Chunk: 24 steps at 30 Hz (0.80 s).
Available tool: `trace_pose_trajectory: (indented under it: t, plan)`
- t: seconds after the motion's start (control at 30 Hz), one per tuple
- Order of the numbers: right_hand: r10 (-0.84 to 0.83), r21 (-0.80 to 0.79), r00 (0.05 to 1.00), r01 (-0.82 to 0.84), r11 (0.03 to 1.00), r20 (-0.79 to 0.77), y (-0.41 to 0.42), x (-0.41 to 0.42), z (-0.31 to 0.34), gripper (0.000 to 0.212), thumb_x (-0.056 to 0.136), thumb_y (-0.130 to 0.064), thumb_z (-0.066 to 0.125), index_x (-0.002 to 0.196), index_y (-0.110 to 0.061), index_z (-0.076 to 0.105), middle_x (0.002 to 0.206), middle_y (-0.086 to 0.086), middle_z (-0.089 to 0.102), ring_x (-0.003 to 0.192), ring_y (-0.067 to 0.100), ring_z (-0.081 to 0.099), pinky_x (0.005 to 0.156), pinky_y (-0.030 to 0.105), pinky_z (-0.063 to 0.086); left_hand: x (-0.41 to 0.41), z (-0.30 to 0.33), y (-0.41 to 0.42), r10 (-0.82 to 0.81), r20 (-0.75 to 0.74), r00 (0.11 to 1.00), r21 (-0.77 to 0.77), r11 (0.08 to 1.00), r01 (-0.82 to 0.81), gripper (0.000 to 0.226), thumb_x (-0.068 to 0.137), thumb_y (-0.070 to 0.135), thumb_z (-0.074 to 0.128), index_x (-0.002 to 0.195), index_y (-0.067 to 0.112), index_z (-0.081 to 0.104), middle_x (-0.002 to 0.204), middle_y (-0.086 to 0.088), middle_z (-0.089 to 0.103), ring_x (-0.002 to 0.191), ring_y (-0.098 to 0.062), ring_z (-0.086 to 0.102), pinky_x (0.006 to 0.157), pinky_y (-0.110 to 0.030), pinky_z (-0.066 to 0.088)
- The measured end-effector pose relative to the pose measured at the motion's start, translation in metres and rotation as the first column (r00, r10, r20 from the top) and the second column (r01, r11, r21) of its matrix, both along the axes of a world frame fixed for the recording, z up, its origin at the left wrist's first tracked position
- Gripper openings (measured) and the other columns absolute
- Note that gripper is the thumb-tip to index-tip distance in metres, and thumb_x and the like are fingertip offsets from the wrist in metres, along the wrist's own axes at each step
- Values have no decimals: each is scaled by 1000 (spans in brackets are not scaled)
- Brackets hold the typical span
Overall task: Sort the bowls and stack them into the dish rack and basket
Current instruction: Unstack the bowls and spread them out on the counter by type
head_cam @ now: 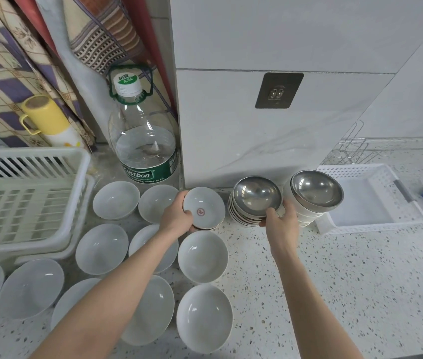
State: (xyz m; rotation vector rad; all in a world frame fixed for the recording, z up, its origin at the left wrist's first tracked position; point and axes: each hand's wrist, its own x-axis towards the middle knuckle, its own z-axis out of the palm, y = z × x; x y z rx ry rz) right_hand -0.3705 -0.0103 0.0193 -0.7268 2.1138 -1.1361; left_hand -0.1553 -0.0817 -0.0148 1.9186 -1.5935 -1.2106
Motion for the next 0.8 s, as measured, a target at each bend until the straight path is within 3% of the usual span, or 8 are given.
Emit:
trace_pose_trajectory:
  t: [0.07,0.2,0.33,0.47,0.53,0.63,0.8]
  plan:
    - [6,-33,1000,-5,999,19,2,2,0,62,87,-21,46,148,-29,35,83,-11,70,56,0,61,54,25,42,1,4,3,31,-29,999,-1,1000,-31,54,92,3,38,131,39,43,87,-4,69,61,-22,72,48,-26,49]
    - [-17,-163,994,35,986,109,5,4,7,61,89,-13,46,148,-26,37,84,-37,64,56,-6,61,60,23,46,5,16,10,120,-179,976,3,993,-121,57,93,1,38,135,39,41,91,-9,68,55,-17,69,38,-22,41]
    - [-76,-268,965,145,953,251,16,2,20,61,88,-10,45,146,-27,38,70,-12,66,68,12,60,66,29,47,12,29,26,223,-365,904,9,972,-236,57,92,-4,39,132,36,42,81,-12,66,42,-9,61,33,-20,34]
    - [-122,-348,949,224,910,292,46,5,25,55,89,-8,47,139,-29,45,69,-5,64,60,9,58,56,24,43,24,38,54,292,-467,835,66,953,-297,56,92,-4,42,128,39,43,69,-11,68,46,-11,63,34,-19,34]
    - [-151,-338,946,247,908,287,68,8,20,52,89,-9,48,137,-30,47,68,-8,65,58,7,57,58,26,44,29,40,70,318,-495,808,109,946,-306,56,91,-4,44,128,38,43,59,-9,67,47,-12,63,35,-20,33]
    - [-175,-287,946,253,924,272,100,12,3,48,90,-9,47,131,-34,49,85,2,65,57,4,58,64,29,46,33,40,93,347,-529,774,174,938,-301,56,90,-4,45,129,36,45,59,-12,67,48,-14,62,37,-21,33]
    - [-195,-141,956,228,963,218,140,18,-23,55,92,-8,47,144,-24,41,96,10,68,58,5,60,66,30,48,36,36,121,352,-538,766,231,936,-267,59,90,-4,46,134,34,45,63,-10,67,49,-16,58,39,-22,35]
